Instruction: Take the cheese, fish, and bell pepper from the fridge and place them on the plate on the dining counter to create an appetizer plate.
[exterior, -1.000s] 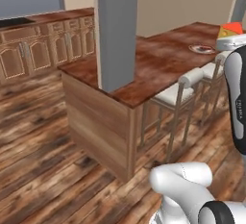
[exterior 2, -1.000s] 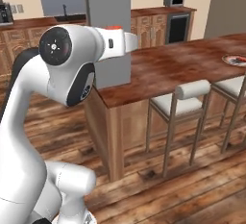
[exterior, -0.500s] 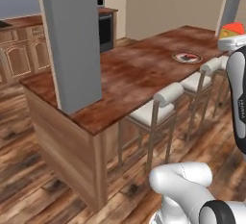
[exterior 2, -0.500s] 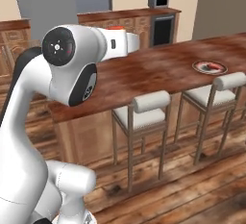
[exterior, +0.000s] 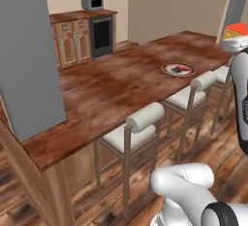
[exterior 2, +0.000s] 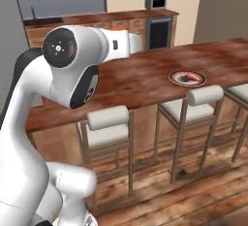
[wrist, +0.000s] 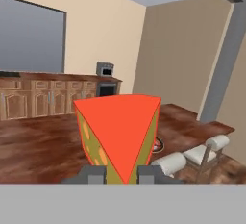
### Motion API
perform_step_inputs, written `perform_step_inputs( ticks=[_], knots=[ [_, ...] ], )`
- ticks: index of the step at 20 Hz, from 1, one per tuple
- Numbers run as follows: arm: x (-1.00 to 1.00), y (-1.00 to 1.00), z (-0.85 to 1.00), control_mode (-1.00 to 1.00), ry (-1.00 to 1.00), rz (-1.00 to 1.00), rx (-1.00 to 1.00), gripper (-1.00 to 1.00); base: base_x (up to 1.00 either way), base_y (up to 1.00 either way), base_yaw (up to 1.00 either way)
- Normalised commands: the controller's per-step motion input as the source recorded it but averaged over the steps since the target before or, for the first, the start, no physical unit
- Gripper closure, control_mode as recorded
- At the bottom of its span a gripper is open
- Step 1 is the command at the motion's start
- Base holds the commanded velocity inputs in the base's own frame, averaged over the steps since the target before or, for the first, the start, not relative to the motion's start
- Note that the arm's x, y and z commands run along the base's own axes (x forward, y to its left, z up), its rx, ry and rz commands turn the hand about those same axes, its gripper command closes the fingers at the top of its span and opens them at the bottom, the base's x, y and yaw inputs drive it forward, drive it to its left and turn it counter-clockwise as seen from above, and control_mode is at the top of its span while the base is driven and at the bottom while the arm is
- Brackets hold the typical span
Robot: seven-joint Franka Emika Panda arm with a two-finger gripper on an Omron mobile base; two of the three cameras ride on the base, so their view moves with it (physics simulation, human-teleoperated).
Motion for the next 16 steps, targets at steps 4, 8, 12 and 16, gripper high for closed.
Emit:
perform_step_inputs(
  ticks=[4, 8, 12, 16],
  knots=[
    [0.0, 0.0, 0.0, 1.0, 0.0, 0.0, 0.0, 1.0, 1.0, -0.79, 0.17],
    [0.0, 0.0, 0.0, 1.0, 0.0, 0.0, 0.0, 1.0, 1.0, -0.69, 0.14],
    [0.0, 0.0, 0.0, 1.0, 0.0, 0.0, 0.0, 1.0, 1.0, -0.42, 0.11],
    [0.0, 0.0, 0.0, 1.0, 0.0, 0.0, 0.0, 1.0, 1.0, -0.31, 0.11]
  ],
)
